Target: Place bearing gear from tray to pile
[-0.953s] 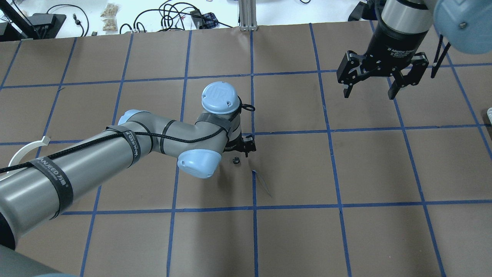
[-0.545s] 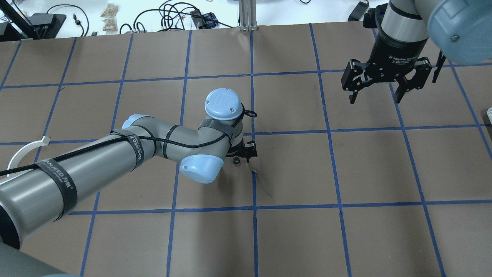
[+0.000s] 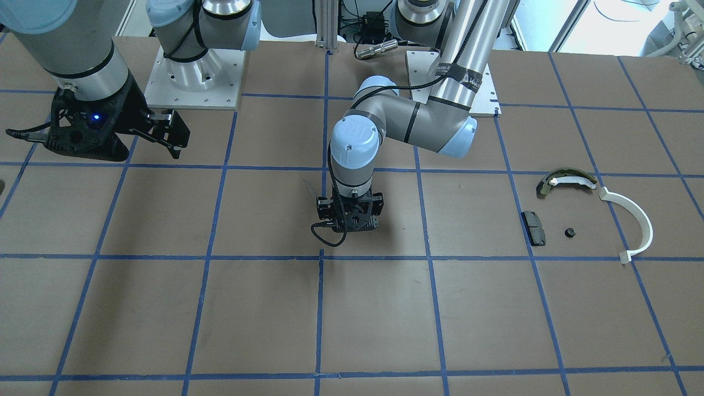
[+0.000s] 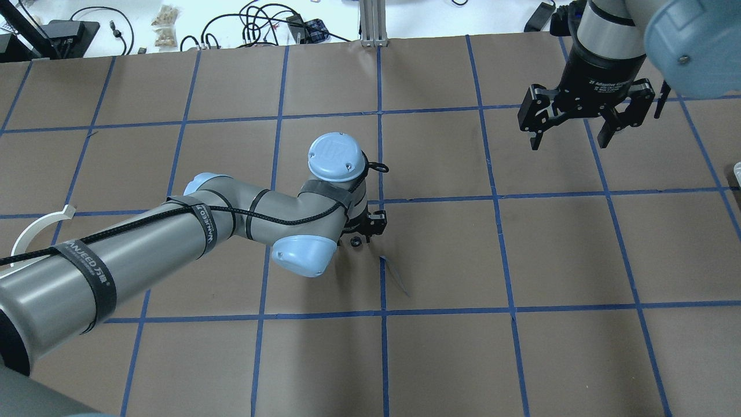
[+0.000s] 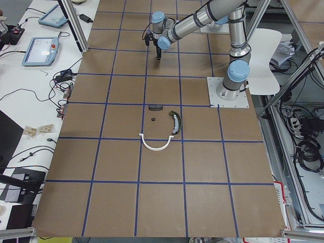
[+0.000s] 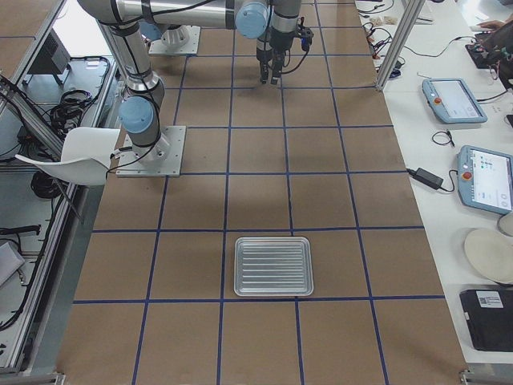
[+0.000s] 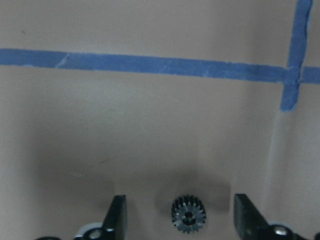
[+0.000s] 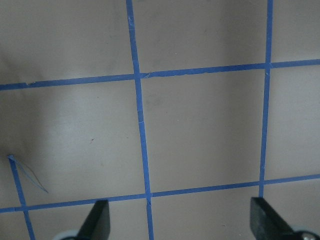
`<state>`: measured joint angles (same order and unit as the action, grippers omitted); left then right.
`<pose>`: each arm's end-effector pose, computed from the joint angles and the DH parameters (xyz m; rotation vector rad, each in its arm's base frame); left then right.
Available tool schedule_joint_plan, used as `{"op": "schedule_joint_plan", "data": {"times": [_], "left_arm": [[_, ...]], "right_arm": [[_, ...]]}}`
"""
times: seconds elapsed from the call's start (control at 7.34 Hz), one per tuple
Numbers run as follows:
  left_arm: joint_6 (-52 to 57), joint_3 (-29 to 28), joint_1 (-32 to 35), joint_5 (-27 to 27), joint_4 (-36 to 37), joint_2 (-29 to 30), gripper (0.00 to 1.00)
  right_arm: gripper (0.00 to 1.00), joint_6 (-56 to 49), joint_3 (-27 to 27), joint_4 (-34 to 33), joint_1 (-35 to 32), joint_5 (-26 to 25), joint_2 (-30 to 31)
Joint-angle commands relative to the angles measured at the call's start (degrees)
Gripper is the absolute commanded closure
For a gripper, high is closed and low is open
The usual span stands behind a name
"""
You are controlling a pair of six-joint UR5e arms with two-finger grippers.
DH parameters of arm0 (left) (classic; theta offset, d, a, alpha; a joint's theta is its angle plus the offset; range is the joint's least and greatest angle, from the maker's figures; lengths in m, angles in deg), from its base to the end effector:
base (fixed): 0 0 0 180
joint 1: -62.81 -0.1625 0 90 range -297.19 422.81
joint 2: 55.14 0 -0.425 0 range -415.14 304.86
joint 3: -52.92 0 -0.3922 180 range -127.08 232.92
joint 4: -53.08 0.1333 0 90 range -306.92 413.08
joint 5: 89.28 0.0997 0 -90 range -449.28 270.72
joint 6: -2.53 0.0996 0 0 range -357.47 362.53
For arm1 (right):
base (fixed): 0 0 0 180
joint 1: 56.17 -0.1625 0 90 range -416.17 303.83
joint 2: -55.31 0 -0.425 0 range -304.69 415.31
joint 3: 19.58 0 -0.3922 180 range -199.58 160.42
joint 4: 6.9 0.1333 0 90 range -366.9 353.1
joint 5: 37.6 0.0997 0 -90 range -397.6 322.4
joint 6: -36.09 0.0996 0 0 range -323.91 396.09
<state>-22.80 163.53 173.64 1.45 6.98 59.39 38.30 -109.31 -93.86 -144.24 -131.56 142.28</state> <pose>-0.3192 -0.4677 0.1694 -0.1223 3.1189 0.0233 0.1094 -0.5073 0.4591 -0.1055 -3.0666 -0.1552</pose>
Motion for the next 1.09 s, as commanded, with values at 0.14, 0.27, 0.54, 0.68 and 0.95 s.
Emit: {"op": "schedule_joint_plan", "data": {"times": [0.14, 0.27, 0.54, 0.68, 0.95], "left_arm": [[-1.1, 0.5, 0.1, 0.0, 0.0, -0.2, 1.00], [-1.0, 0.4, -0.1, 0.1, 0.0, -1.0, 1.00], [-0.3, -1.7, -1.5, 0.2, -1.4, -3.7, 1.00], [-0.1, -5.1, -4.7, 0.3, -6.1, -4.4, 0.99], [9.5, -10.0, -14.3, 0.8, -18.1, -6.0, 0.98]], "right_arm": [[0.00, -0.1, 0.6, 0.0, 0.0, 0.4, 0.0], [0.00, -0.1, 0.6, 0.0, 0.1, 0.1, 0.0], [0.00, -0.1, 0.6, -0.1, 0.2, 0.1, 0.0], [0.00, -0.1, 0.6, 0.0, 0.1, 0.2, 0.0], [0.00, -0.2, 0.0, -2.7, 0.2, -0.1, -0.1]]}}
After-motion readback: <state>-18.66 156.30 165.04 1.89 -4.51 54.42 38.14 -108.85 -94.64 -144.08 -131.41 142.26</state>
